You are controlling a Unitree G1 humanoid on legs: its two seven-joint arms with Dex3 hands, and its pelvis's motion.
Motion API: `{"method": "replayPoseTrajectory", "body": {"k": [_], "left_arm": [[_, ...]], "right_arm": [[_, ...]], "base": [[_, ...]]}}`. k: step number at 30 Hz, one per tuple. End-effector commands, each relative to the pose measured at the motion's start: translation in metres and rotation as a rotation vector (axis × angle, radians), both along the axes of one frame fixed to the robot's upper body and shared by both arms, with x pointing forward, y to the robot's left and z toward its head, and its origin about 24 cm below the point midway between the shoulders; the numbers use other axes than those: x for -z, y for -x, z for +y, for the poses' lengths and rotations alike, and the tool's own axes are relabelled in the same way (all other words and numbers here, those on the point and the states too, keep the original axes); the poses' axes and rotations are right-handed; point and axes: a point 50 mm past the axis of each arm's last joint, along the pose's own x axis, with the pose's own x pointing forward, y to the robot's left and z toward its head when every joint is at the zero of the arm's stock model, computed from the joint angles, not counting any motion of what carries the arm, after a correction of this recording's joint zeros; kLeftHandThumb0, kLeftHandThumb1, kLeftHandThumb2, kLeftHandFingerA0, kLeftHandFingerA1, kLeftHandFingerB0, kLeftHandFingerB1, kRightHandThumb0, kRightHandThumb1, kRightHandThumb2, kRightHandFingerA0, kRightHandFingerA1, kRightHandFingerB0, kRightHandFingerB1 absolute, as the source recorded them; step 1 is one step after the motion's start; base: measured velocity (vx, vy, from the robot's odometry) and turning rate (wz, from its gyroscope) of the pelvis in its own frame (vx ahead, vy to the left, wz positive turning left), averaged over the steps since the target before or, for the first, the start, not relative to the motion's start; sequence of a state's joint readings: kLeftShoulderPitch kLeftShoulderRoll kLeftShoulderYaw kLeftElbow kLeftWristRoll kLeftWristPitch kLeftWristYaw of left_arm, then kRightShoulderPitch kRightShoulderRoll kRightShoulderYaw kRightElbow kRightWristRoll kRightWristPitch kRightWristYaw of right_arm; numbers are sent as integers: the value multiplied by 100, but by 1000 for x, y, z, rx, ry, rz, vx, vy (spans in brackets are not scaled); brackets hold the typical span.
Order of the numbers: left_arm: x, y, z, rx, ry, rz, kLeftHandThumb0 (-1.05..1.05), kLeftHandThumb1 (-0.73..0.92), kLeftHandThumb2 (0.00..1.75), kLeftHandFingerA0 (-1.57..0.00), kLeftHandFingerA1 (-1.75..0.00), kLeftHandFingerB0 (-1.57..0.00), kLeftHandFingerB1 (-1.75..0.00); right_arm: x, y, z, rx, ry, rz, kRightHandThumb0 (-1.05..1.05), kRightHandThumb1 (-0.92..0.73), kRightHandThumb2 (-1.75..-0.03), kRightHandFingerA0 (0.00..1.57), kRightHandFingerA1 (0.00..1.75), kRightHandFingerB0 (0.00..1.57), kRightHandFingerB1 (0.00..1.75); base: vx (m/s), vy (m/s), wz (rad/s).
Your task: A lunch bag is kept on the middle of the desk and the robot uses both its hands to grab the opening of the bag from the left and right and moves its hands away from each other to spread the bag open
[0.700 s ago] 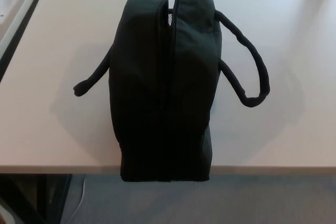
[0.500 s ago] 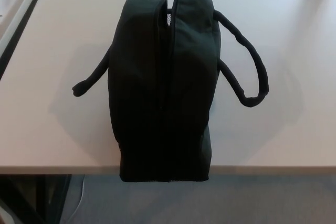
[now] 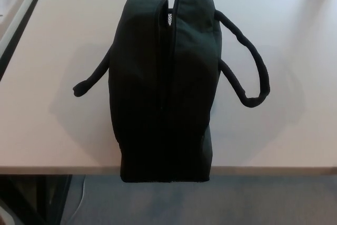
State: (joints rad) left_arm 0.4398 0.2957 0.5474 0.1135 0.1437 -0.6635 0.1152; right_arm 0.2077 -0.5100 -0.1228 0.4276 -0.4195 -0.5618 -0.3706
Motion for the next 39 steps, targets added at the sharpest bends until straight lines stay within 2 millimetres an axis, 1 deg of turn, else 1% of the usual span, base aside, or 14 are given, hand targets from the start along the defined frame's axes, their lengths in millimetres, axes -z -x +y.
{"method": "replayPoseTrajectory", "body": {"k": [1, 5, 9, 12, 13, 15, 16, 19, 20, 21, 24, 25, 35, 39], "left_arm": [[-115, -16, 7, 67, -513, -615, 1, 60, 59, -31, -32, -15, -27], [-143, -47, 3, 90, -622, -702, -8, 63, 59, -27, -30, -17, -29], [-174, -82, -2, 150, -763, -735, -11, 51, 96, -8, -46, -3, -45], [-182, -102, -9, 197, -828, -713, 3, 42, 96, -13, -50, -6, -48], [-183, -109, -11, 207, -864, -706, 11, 52, 70, -28, -32, -15, -30], [-180, -131, -21, 239, -966, -668, 12, 32, 86, -16, -49, -1, -45], [-180, -139, -28, 276, -984, -671, 12, 47, 67, -31, -32, -17, -32], [-182, -150, -44, 352, -1021, -705, 4, 57, 65, -29, -33, -12, -32], [-183, -155, -56, 384, -1054, -726, 1, 56, 65, -29, -36, -7, -34], [-186, -161, -71, 422, -1098, -746, 0, 55, 65, -28, -38, -6, -33], [-186, -166, -82, 461, -1145, -753, -1, 52, 65, -28, -41, -6, -31], [-182, -171, -95, 517, -1227, -747, -9, 50, 64, -27, -43, -5, -25], [-127, -185, -157, 850, -1242, -775, -24, 45, 56, -35, -38, -4, -30], [-117, -188, -175, 902, -1233, -774, -17, 41, 63, -24, -43, 0, -30]], "right_arm": [[-134, -40, -1, -172, 259, -702, -24, -47, -62, 19, 35, 6, 18], [-175, -76, 10, -231, 312, -748, -19, -49, -55, 21, 32, 14, 27], [-201, -111, 15, -211, 373, -759, -26, -50, -55, 21, 30, 14, 29], [-216, -125, 22, -268, 402, -710, -21, -51, -55, 20, 33, 13, 27], [-221, -130, 26, -296, 424, -702, -17, -49, -54, 22, 35, 14, 27], [-233, -144, 42, -375, 507, -660, -19, -51, -55, 23, 33, 12, 29], [-238, -149, 49, -412, 526, -629, -13, -37, -85, 11, 49, 0, 45], [-245, -161, 65, -467, 576, -607, -11, -37, -85, 13, 50, 2, 45], [-248, -167, 74, -482, 600, -593, -13, -49, -56, 25, 31, 13, 33], [-253, -174, 85, -500, 631, -573, -10, -33, -81, 12, 49, 0, 46], [-255, -179, 94, -522, 645, -561, -9, -34, -82, 10, 48, 2, 46], [-253, -185, 110, -560, 666, -550, -9, -52, -55, 19, 29, 15, 30], [-239, -203, 164, -690, 787, -495, -12, -36, -86, 14, 50, 0, 45], [-237, -208, 185, -719, 824, -489, -14, -53, -56, 23, 33, 10, 26]], "base": [[0, 0, 0], [0, 0, 0], [0, 0, 0], [0, 0, 0], [0, 0, 0], [0, 0, 0], [0, 0, 0], [0, 0, 0], [0, 0, 0], [0, 0, 0], [0, 0, 0], [0, 0, 0], [0, 0, 0], [0, 0, 0]]}}
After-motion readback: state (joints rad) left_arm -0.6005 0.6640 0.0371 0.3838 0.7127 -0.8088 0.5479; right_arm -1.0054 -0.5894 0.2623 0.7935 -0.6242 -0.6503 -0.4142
